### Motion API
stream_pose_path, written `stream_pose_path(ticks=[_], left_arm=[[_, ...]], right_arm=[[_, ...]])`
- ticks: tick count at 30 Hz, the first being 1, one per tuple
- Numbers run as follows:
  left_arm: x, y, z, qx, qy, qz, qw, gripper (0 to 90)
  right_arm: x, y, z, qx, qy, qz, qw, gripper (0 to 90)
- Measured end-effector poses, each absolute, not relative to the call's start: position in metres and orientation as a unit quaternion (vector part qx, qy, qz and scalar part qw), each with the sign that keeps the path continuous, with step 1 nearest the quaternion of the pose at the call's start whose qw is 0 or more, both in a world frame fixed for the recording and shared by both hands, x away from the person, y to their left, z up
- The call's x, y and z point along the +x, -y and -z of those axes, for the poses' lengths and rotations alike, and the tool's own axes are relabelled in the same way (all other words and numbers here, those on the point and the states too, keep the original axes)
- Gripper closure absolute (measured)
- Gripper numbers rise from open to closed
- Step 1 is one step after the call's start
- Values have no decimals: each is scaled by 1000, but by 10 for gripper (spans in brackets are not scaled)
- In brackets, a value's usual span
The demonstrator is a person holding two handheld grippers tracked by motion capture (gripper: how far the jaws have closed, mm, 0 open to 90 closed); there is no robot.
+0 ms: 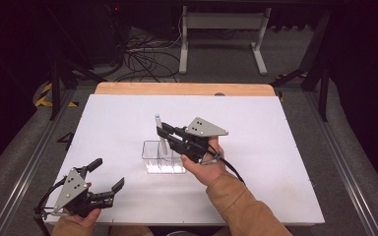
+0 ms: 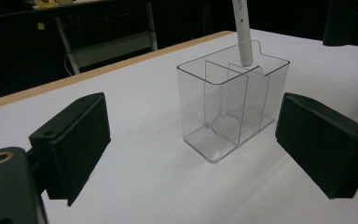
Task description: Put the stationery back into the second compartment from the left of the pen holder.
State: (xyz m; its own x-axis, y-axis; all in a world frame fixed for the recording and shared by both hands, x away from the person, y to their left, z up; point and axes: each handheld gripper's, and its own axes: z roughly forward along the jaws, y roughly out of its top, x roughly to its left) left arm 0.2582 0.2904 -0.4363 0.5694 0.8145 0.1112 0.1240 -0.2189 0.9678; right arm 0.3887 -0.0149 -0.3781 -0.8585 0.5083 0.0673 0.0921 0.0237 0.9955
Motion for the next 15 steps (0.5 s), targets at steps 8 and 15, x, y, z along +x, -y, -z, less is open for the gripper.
stream_pose_path(ticks=[8,15], left_arm=[[258,-290,437,710,-331,-326,530,109],[258,-290,437,710,-331,-326,529,109]], right_arm=[[389,14,383,214,-716,-644,162,789],[389,11,390,217,-728,-630,160,788]])
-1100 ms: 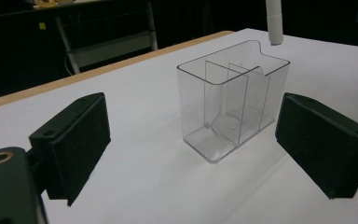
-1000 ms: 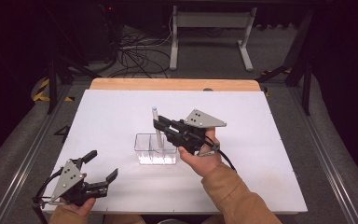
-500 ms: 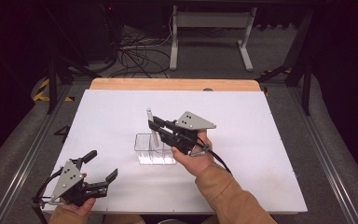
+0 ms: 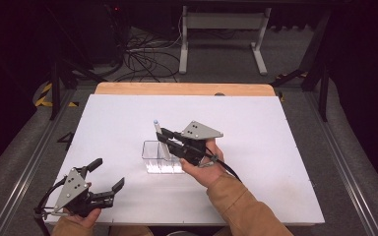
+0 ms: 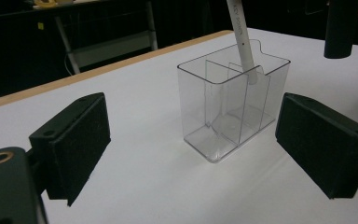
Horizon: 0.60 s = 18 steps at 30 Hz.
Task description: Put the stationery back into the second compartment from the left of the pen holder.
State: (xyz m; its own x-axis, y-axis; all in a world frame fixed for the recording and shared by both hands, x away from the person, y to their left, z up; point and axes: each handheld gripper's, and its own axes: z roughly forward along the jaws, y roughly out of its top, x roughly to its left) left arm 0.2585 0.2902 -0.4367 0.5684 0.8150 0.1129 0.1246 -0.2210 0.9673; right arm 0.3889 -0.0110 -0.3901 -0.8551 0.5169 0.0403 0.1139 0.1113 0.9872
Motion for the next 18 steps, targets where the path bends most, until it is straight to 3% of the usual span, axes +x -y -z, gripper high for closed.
stream_pose_path(ticks=[18], left_arm=[[257,-292,437,710,-333,-327,527,109]], right_arm=[[392,9,405,248,-749,-597,143,785]])
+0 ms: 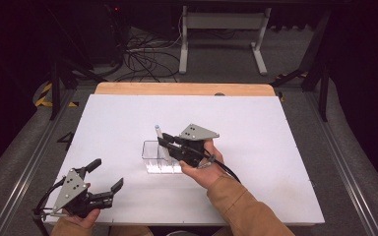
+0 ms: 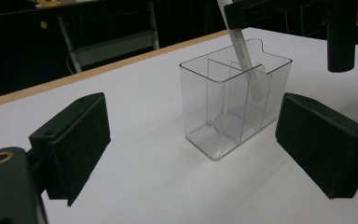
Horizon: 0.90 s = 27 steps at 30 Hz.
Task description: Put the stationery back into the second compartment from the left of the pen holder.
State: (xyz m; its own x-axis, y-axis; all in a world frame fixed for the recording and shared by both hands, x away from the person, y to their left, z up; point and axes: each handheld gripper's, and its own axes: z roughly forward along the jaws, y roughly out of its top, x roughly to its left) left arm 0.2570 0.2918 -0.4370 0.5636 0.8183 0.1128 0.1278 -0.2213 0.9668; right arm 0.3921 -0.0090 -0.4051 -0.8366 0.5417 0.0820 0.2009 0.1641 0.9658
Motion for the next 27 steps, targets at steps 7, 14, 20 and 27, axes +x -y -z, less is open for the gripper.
stream_pose_path(ticks=[7,14,20,27], left_arm=[[257,-291,437,708,-334,-327,529,109],[258,-291,437,709,-332,-326,529,109],[259,-290,437,708,-333,-326,530,109],[258,-291,437,709,-334,-324,530,109]], right_arm=[[392,10,405,246,-756,-590,142,667],[391,20,392,226,-741,-610,165,400],[388,30,379,217,-734,-617,180,323],[384,35,370,214,-730,-624,179,304]])
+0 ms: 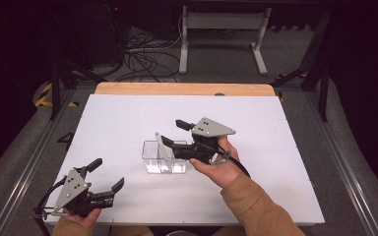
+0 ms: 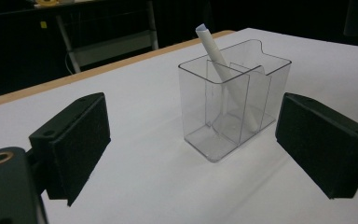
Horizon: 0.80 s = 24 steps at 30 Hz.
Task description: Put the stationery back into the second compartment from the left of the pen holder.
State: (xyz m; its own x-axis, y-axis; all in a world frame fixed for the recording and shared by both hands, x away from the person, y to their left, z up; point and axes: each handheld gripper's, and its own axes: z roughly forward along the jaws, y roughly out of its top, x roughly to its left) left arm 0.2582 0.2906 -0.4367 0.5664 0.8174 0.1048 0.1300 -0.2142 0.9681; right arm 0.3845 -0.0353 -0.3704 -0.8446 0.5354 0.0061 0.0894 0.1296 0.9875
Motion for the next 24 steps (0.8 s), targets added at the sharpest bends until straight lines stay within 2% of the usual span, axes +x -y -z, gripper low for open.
stream_pose_path(ticks=[12,20,24], left_arm=[[259,-290,436,707,-337,-323,532,108],[260,-291,436,709,-333,-325,530,108],[260,-290,436,708,-335,-323,532,108]], right_arm=[[381,53,361,196,-724,-631,198,246],[378,87,359,193,-727,-619,226,203],[377,100,363,200,-721,-624,226,187]])
